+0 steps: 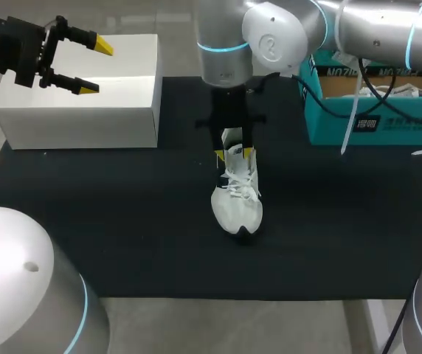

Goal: Take the shoe out of the shoebox, open the shoe tongue, remove and reinsert the insole, then place the shoe into the shoebox

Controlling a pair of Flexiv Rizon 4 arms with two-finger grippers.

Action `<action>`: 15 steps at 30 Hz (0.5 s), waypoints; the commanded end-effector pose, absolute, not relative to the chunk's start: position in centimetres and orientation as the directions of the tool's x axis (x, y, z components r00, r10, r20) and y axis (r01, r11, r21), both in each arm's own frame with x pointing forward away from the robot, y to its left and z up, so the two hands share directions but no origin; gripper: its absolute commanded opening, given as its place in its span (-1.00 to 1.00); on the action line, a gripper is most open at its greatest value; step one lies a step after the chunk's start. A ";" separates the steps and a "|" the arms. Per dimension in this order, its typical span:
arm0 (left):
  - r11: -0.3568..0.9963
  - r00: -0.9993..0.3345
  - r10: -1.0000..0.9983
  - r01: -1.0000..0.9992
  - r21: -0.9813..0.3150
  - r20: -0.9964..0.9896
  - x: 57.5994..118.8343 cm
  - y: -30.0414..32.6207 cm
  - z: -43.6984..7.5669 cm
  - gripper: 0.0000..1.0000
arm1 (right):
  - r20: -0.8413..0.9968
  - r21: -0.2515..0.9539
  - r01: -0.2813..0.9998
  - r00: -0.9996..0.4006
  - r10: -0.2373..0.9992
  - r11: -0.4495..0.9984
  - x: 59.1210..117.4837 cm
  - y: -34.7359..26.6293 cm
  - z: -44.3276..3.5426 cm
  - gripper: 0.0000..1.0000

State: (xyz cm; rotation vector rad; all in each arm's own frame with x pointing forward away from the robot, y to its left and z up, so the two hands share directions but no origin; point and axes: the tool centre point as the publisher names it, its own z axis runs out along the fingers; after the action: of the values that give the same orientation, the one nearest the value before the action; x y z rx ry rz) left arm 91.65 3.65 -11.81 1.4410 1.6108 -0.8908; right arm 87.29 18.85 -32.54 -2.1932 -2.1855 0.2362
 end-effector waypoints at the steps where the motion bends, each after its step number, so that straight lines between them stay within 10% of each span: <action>1: 0.110 -0.051 0.448 0.994 -0.001 -0.892 91.6 3.6 -11.8 1.00 | -0.087 -0.115 0.993 -0.003 0.996 -0.007 87.1 17.8 -32.4 -1.00; 15: 0.110 -0.051 0.448 0.994 -0.001 -0.892 91.6 3.6 -11.8 1.00 | -0.086 -0.099 0.994 -0.057 0.995 0.049 89.0 16.9 -34.9 -1.00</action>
State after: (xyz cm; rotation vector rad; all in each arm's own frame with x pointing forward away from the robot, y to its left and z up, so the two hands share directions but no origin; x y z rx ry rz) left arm 91.65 3.66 -11.81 1.4410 1.6109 -0.8907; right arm 88.44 16.73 -33.79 -2.1666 -2.2789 0.2033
